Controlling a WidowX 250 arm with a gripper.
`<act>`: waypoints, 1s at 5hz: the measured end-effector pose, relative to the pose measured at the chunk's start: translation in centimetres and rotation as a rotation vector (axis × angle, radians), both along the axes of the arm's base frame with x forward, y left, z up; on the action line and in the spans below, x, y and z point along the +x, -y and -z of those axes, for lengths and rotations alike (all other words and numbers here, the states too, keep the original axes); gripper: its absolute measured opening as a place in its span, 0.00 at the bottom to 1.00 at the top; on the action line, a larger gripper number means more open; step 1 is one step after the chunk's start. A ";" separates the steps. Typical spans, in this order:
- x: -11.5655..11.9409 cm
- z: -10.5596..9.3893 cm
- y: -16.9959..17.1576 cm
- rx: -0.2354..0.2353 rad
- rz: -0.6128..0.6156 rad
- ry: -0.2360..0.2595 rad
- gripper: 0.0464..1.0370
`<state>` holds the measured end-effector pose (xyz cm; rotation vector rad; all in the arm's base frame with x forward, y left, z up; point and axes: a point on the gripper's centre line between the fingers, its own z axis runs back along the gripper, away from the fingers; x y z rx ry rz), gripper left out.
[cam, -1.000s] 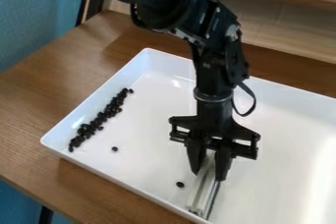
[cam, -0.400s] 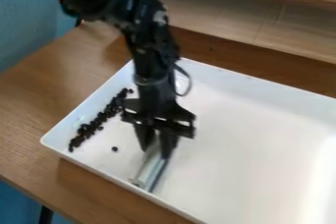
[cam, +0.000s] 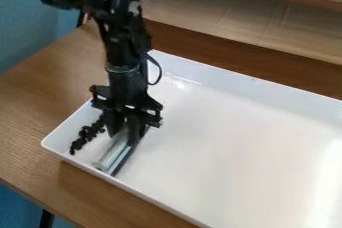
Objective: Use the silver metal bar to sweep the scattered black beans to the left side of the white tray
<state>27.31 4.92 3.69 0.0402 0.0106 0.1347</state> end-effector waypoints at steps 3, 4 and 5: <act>2.3 -5.8 9.2 -0.157 -0.005 -0.036 0.33; 3.6 -7.1 13.5 -0.181 0.000 -0.045 0.33; 5.0 -5.5 17.1 -0.148 -0.030 -0.065 0.33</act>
